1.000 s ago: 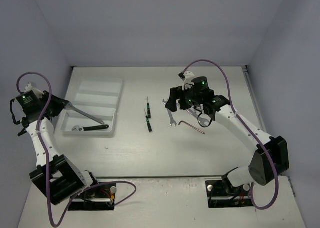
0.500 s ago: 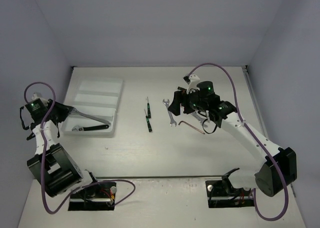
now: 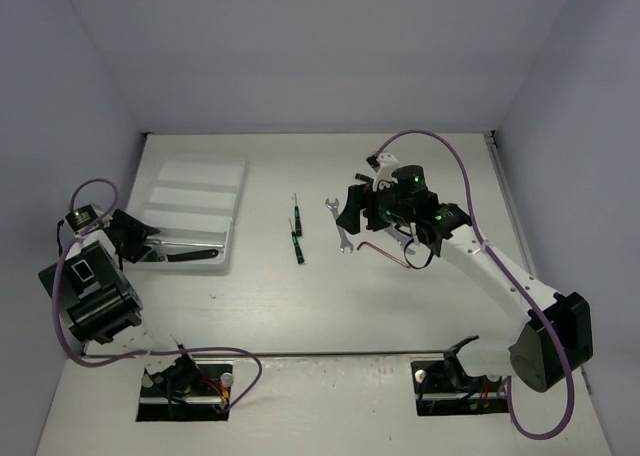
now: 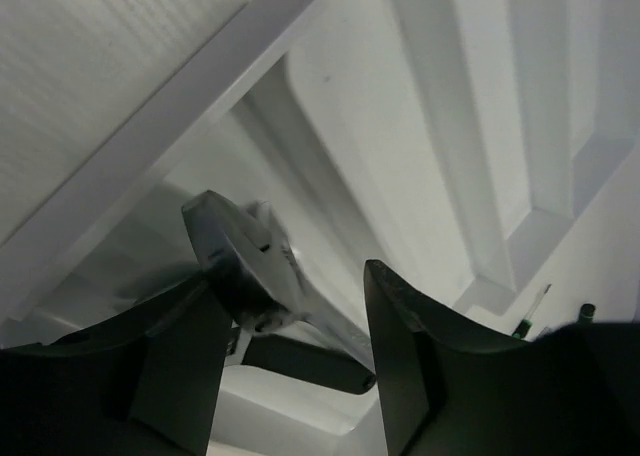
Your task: Sort the tools into containers
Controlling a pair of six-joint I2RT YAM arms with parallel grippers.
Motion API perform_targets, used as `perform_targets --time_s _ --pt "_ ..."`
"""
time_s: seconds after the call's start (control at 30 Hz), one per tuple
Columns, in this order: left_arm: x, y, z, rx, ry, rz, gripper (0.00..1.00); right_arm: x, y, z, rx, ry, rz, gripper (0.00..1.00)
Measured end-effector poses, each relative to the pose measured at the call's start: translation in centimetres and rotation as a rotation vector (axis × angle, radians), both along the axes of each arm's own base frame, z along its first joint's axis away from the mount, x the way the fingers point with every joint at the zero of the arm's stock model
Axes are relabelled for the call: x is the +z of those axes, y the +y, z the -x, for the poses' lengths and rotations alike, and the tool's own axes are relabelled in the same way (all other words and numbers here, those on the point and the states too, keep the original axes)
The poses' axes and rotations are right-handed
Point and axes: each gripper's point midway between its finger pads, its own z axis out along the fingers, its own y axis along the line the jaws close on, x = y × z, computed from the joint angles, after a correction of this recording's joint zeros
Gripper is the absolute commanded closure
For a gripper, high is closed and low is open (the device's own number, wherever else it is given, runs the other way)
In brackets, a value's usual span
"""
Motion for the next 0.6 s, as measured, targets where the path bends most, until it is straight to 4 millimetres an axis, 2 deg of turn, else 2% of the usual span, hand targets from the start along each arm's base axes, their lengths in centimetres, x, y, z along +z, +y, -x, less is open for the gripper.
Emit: perform_targets --time_s 0.1,0.33,0.43,0.6 --pt "-1.4 -0.2 0.7 -0.006 0.055 0.014 0.41 -0.4 0.1 -0.1 -0.001 0.012 0.005 0.23" --pt "-0.1 0.1 1.8 -0.004 0.139 -0.044 0.32 -1.5 0.2 -0.2 -0.002 0.039 0.017 0.24" --pt "1.8 0.4 2.5 0.004 0.205 -0.127 0.31 -1.7 0.2 -0.3 -0.002 0.046 0.02 0.24" --pt "7.4 -0.4 2.7 -0.01 0.217 -0.312 0.31 -2.0 0.3 -0.5 -0.002 0.054 0.024 0.24"
